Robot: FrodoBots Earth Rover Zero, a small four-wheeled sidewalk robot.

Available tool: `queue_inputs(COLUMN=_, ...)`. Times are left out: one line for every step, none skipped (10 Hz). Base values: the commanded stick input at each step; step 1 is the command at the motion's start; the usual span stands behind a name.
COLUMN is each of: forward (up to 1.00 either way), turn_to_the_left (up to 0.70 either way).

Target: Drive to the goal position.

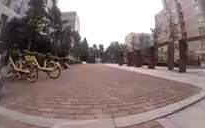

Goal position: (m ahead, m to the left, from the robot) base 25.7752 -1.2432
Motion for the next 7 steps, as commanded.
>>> queue_inputs(forward=0.7, turn_to_the_left=0.0)
queue_inputs(forward=0.7, turn_to_the_left=0.0)
queue_inputs(forward=0.7, turn_to_the_left=0.0)
queue_inputs(forward=0.7, turn_to_the_left=0.0)
queue_inputs(forward=0.7, turn_to_the_left=0.0)
queue_inputs(forward=0.7, turn_to_the_left=0.0)
queue_inputs(forward=0.7, turn_to_the_left=0.0)
